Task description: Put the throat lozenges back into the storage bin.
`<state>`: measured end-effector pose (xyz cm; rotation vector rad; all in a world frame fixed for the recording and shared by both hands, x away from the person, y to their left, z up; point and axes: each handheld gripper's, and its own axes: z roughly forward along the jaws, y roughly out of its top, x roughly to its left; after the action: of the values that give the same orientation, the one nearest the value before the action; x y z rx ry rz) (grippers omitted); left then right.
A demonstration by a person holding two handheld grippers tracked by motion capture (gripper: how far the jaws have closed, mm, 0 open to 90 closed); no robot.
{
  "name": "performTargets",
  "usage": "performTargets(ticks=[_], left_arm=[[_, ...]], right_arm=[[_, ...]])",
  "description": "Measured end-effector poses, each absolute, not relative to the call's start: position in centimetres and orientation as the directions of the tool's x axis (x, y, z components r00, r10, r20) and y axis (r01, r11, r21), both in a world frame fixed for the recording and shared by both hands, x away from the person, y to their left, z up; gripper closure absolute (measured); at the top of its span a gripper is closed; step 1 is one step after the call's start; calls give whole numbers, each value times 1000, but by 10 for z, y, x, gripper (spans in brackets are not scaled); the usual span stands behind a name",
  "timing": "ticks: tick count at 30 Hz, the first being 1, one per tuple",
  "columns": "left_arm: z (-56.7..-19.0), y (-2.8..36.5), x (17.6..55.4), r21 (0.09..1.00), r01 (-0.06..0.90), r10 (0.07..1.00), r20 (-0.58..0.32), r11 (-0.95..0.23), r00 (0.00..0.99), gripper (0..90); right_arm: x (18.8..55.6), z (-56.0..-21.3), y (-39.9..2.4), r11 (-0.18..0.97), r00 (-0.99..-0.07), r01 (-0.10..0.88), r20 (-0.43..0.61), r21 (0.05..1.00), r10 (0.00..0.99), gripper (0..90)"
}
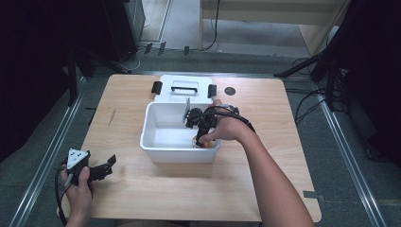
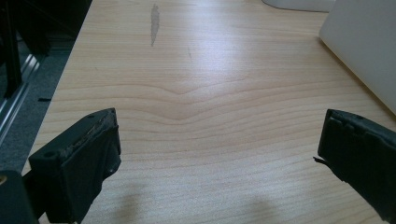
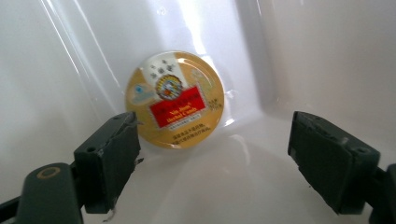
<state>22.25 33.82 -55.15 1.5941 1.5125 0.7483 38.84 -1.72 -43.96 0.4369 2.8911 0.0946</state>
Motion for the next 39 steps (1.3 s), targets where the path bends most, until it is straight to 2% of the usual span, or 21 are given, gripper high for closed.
performTargets(ticks=[1, 2, 3, 9, 14, 25, 39], left_arm=[[-551, 338, 222, 856, 517, 988, -103, 30, 113, 0], [-551, 338, 222, 856, 515, 988, -104, 31, 112, 0], [-551, 339, 222, 855, 517, 988, -105, 32, 113, 0], [-551, 338, 222, 855, 518, 988, -103, 31, 112, 0], [-551, 338, 222, 856, 516, 988, -105, 32, 112, 0], [-551, 339, 222, 857, 514, 988, -108, 36, 110, 0], [-551, 338, 222, 858, 514, 989, -99, 28, 112, 0]], right_arm=[[388, -438, -19, 950, -929, 290, -205, 114, 309, 229], [388, -438, -19, 950, -929, 290, -205, 114, 309, 229], [388, -435, -21, 945, -928, 294, -194, 140, 318, 290], [385, -416, -25, 923, -924, 314, -151, 222, 350, 320], [379, -401, -26, 915, -921, 321, -144, 243, 361, 264], [376, -376, -51, 853, -867, 421, -142, 308, 479, 136], [370, -367, -106, 767, -785, 526, -139, 367, 604, 82]])
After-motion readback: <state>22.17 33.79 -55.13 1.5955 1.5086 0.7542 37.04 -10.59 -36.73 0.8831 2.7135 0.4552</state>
